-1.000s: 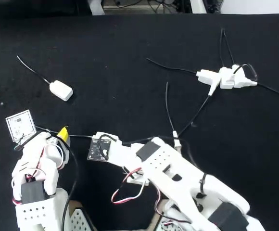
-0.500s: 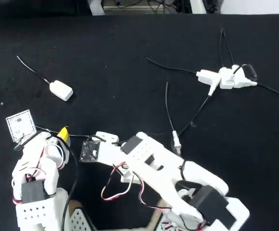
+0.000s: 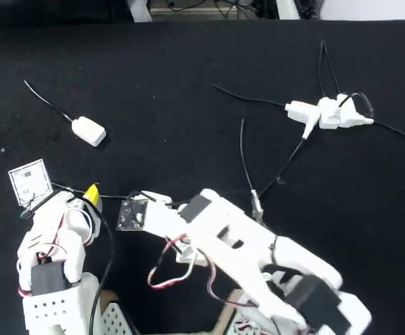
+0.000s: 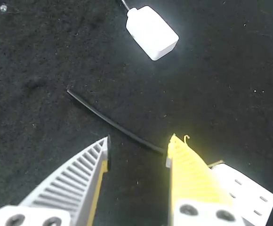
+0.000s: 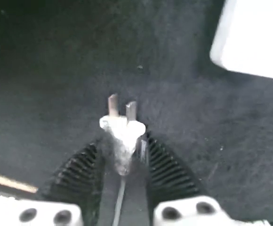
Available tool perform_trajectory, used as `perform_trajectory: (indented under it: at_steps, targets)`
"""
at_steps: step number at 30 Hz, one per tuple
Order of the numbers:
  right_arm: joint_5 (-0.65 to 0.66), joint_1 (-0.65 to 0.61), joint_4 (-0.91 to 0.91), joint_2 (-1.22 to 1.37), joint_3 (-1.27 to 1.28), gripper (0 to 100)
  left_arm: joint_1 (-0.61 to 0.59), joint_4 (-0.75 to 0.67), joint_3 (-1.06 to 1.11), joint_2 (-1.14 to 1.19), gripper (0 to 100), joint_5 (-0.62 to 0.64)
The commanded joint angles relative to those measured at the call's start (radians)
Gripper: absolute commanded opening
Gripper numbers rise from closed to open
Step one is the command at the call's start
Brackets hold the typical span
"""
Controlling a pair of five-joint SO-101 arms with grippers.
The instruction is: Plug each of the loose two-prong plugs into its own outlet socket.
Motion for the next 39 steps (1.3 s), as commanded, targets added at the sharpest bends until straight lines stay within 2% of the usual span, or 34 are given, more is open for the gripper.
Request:
perform_trajectory:
  at_steps: [1, 8, 14, 16, 24, 31, 39]
  targets:
    - [-0.040, -0.011, -0.005, -0.145, -0.001, 1.0, 0.007, 0.008, -0.056, -0.006, 21, 0.006]
    - [-0.041, 0.071, -0.172, -0.208, 0.131, 1.0, 0.004, 0.008, -0.058, -0.006, 21, 0.006]
    - [-0.041, 0.072, -0.187, -0.216, 0.177, 1.0, 0.007, 0.008, -0.058, -0.006, 21, 0.006]
    - [-0.041, 0.061, -0.178, -0.216, 0.183, 1.0, 0.007, 0.008, -0.056, -0.006, 21, 0.006]
    - [-0.040, -0.117, -0.114, -0.211, 0.222, 1.4, 0.008, 0.008, -0.056, -0.006, 21, 0.006]
    - [-0.034, -0.118, -0.068, -0.213, 0.214, 15.2, 0.008, 0.008, -0.056, -0.006, 21, 0.006]
    - [-0.040, -0.117, -0.141, -0.209, 0.223, 15.2, 0.008, 0.008, -0.056, -0.006, 21, 0.006]
